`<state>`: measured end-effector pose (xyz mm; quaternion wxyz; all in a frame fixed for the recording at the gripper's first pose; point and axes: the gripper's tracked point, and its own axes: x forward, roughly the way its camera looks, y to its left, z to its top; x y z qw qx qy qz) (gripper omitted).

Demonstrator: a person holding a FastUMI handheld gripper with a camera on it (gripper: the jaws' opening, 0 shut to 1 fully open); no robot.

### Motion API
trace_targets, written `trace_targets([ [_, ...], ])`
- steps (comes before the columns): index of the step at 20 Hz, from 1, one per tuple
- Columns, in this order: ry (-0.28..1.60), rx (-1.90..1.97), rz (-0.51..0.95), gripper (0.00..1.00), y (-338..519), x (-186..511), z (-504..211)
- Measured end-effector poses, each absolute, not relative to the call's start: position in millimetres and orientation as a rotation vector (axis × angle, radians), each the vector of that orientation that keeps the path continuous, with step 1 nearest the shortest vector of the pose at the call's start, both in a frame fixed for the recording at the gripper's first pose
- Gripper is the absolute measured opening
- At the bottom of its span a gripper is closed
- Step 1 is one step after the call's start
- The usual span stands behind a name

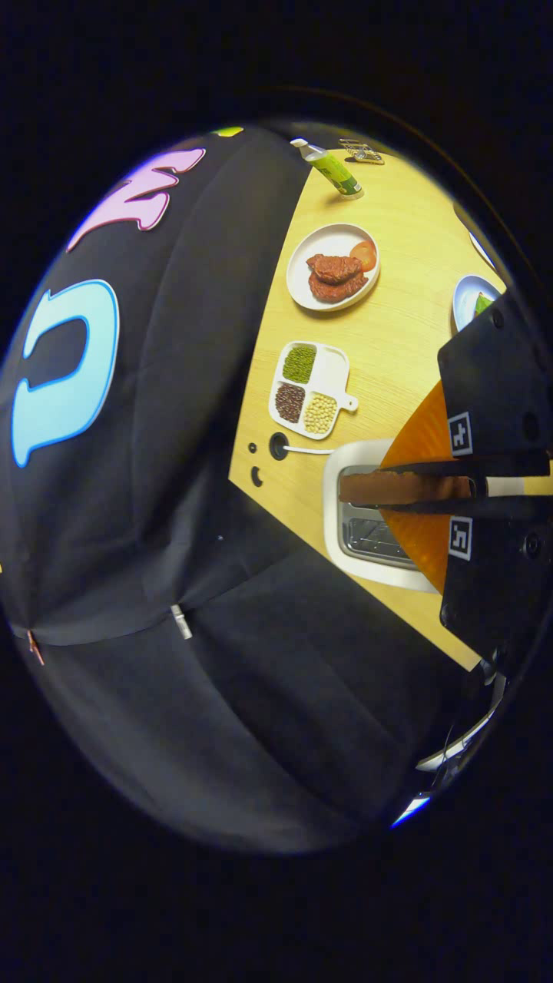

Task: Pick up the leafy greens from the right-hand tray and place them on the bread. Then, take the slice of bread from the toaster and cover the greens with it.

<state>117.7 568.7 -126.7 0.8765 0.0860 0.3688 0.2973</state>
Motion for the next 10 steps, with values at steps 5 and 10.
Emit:
trace_targets([
  [5,0.711,0.263,0.619,0.14,523,115,-86],
  [10,0.658,0.324,0.55,0.14,454,106,-68],
])
